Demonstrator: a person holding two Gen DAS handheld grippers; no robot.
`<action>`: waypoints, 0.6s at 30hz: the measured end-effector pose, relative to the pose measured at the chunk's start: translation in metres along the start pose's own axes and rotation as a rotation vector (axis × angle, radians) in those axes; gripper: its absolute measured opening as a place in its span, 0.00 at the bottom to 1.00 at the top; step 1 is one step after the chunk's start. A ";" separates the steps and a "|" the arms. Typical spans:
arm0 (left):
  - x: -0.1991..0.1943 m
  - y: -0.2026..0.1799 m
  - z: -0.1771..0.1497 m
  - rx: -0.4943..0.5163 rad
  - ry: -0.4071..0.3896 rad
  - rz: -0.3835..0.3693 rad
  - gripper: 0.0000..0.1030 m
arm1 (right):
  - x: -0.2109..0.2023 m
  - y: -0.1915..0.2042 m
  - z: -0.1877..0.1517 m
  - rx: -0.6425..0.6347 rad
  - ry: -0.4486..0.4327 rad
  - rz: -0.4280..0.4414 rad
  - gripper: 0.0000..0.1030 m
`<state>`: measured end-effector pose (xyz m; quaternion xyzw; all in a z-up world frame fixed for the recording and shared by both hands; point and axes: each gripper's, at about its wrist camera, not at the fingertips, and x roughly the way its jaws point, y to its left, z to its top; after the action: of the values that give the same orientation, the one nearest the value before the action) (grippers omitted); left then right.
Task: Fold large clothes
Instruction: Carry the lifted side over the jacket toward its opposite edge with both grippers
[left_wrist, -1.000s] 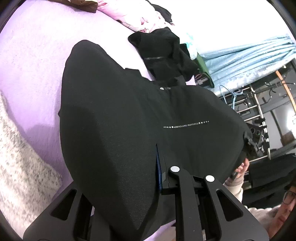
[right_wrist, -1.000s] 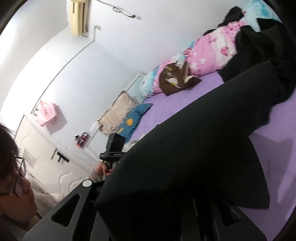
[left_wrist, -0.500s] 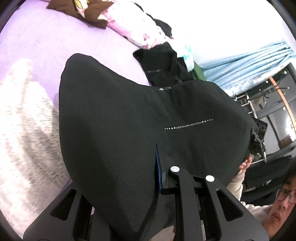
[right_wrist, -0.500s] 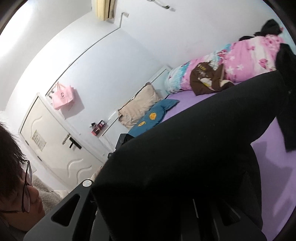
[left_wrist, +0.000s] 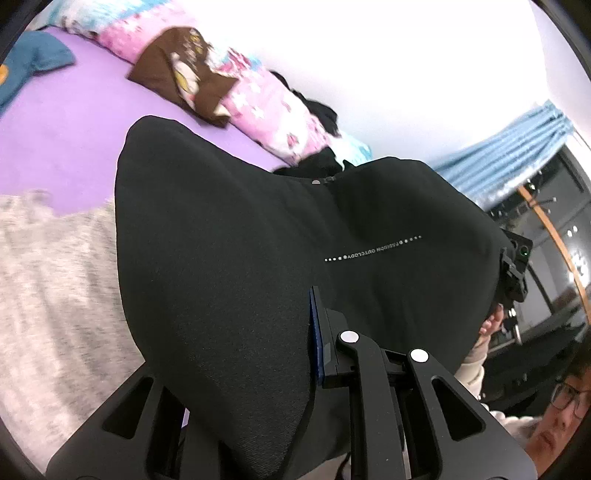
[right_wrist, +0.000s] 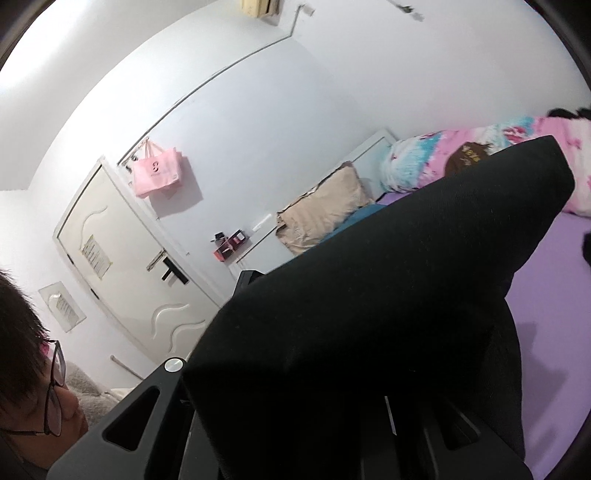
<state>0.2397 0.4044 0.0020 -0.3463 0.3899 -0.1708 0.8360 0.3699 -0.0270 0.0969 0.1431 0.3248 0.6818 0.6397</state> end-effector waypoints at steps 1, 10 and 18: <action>-0.012 0.004 0.000 -0.004 -0.012 0.006 0.15 | 0.009 0.003 0.004 -0.004 0.008 0.012 0.10; -0.098 0.066 -0.022 -0.092 -0.079 0.076 0.15 | 0.108 0.008 0.013 -0.013 0.074 0.096 0.10; -0.162 0.130 -0.050 -0.185 -0.120 0.152 0.15 | 0.221 -0.012 0.009 0.029 0.152 0.192 0.10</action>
<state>0.1003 0.5635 -0.0271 -0.4013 0.3781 -0.0493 0.8328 0.3535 0.1885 0.0477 0.1307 0.3671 0.7439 0.5429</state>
